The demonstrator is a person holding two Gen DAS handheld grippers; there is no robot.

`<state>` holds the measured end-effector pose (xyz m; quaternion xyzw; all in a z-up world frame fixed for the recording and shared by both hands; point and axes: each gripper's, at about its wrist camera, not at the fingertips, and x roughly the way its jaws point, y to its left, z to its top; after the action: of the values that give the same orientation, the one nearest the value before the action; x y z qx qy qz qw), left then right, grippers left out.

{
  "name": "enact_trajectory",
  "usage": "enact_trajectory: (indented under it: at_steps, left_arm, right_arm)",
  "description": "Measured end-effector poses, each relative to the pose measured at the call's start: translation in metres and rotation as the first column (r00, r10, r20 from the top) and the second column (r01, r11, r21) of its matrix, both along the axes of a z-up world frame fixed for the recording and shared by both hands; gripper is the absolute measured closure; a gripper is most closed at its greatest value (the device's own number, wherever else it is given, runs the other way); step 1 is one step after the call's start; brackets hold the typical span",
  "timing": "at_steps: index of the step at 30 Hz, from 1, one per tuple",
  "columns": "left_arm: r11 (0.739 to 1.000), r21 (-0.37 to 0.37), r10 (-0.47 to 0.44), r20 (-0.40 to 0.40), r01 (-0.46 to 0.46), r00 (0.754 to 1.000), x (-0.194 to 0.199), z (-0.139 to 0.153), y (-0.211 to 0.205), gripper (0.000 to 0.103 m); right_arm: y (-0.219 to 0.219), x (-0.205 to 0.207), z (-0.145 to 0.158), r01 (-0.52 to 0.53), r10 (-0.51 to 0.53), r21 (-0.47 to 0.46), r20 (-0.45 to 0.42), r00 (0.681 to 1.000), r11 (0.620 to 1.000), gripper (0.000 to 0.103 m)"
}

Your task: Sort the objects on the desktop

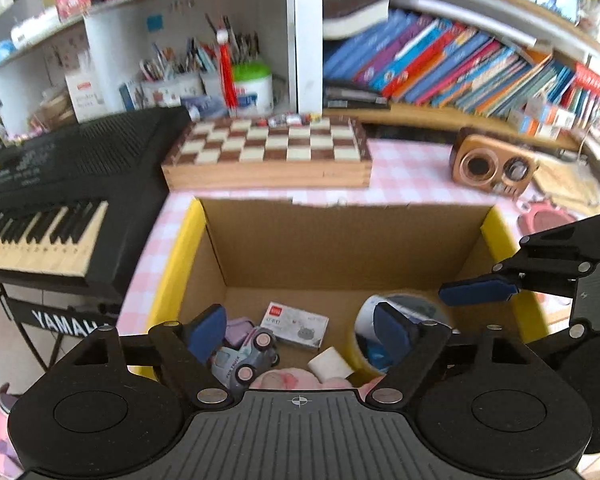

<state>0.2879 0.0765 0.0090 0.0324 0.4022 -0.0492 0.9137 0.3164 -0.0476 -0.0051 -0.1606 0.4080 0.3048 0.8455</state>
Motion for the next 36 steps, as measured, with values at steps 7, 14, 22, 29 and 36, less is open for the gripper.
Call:
enact_trajectory:
  at_steps: [7, 14, 22, 29, 36]
  left_arm:
    - [1.000, -0.016, -0.014, 0.127, 0.016, 0.992, -0.040, 0.031, -0.001, 0.019]
    - [0.999, -0.031, -0.005, 0.266, 0.014, 0.964, -0.095, 0.059, -0.001, 0.012]
    - [0.998, -0.063, 0.013, 0.337, 0.009, 0.941, -0.153, 0.068, -0.002, 0.005]
    - [0.998, -0.065, 0.022, 0.355, 0.002, 0.935, -0.199, 0.061, -0.005, 0.002]
    - [0.995, -0.100, 0.036, 0.343, -0.001, 0.939, -0.232, 0.048, -0.012, 0.001]
  right_arm:
    - [-0.017, -0.039, 0.031, 0.065, -0.071, 0.061, 0.112, 0.991, 0.996, 0.057]
    - [-0.047, -0.091, 0.059, 0.175, -0.212, 0.172, 0.231, 0.949, 0.969, 0.053]
    - [-0.078, -0.163, 0.075, 0.312, -0.388, 0.261, 0.327, 0.862, 0.914, 0.047]
    - [-0.101, -0.218, 0.072, 0.419, -0.510, 0.309, 0.331, 0.794, 0.853, 0.046]
    - [-0.113, -0.263, 0.061, 0.496, -0.590, 0.328, 0.327, 0.738, 0.804, 0.040]
